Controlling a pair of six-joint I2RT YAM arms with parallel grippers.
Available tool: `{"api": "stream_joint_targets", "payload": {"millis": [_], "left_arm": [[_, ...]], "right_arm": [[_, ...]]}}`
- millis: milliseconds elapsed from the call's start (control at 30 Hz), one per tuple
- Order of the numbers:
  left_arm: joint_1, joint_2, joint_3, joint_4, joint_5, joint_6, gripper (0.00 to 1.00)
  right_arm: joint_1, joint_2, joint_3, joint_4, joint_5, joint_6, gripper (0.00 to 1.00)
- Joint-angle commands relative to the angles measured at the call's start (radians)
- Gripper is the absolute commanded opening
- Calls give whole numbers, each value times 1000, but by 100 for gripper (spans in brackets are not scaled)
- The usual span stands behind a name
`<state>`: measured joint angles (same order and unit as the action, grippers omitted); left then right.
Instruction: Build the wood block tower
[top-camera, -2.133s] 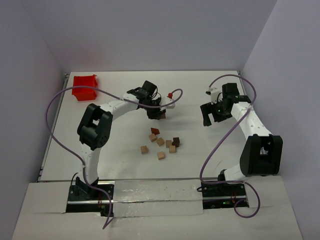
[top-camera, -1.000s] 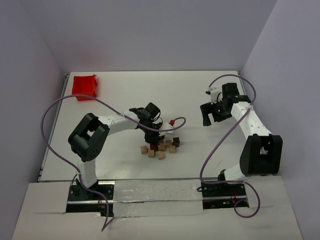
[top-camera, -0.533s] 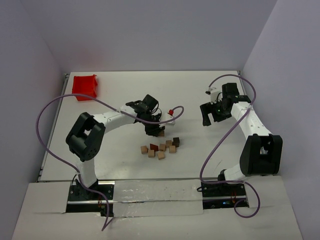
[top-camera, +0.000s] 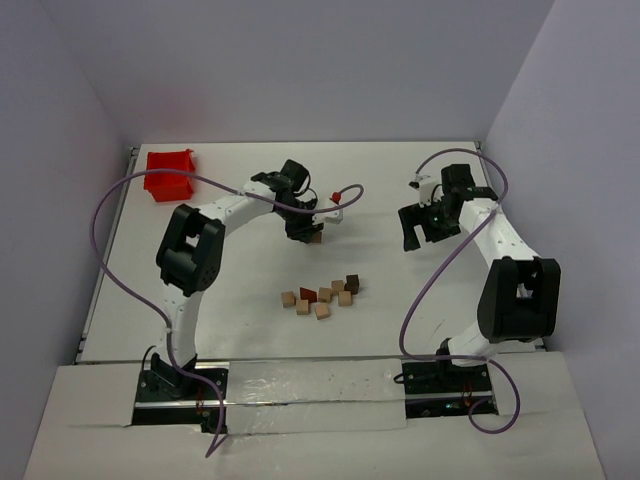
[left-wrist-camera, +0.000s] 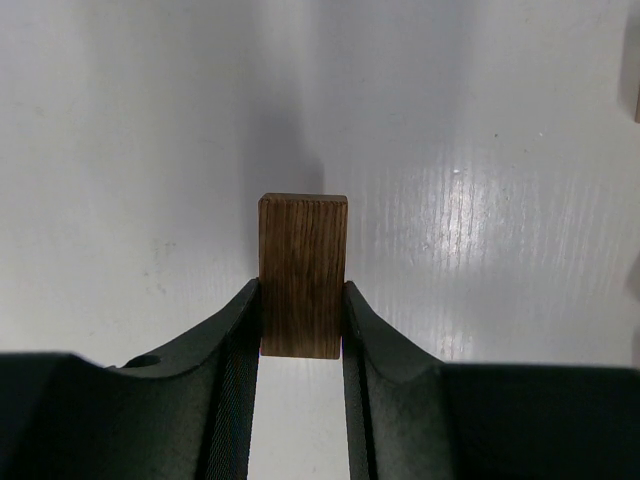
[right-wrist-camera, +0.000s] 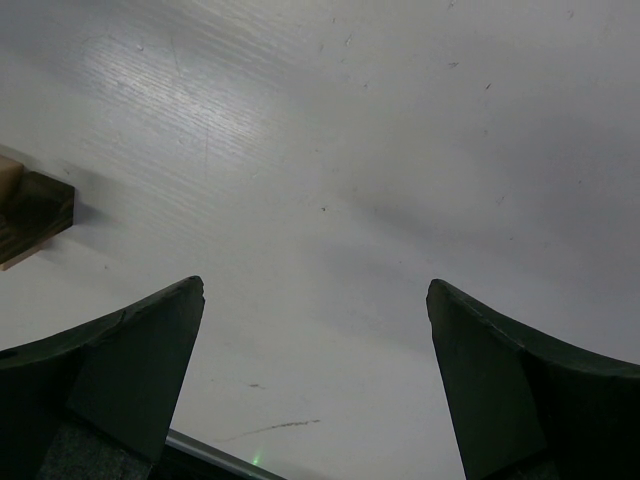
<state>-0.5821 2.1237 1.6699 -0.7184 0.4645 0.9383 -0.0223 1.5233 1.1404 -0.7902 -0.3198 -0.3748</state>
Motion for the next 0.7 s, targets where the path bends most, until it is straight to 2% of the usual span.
{"api": "stream_joint_targets", "payload": {"millis": [0, 367, 667], "left_arm": [[-8, 41, 51, -43, 47, 39, 6], [-10, 82, 50, -16, 54, -9, 16], [-12, 93, 40, -12, 47, -21, 29]], "right_arm": [[-4, 9, 56, 8, -2, 8, 99], [-4, 29, 70, 5, 1, 5, 99], [-2, 36, 78, 0, -3, 4, 99]]}}
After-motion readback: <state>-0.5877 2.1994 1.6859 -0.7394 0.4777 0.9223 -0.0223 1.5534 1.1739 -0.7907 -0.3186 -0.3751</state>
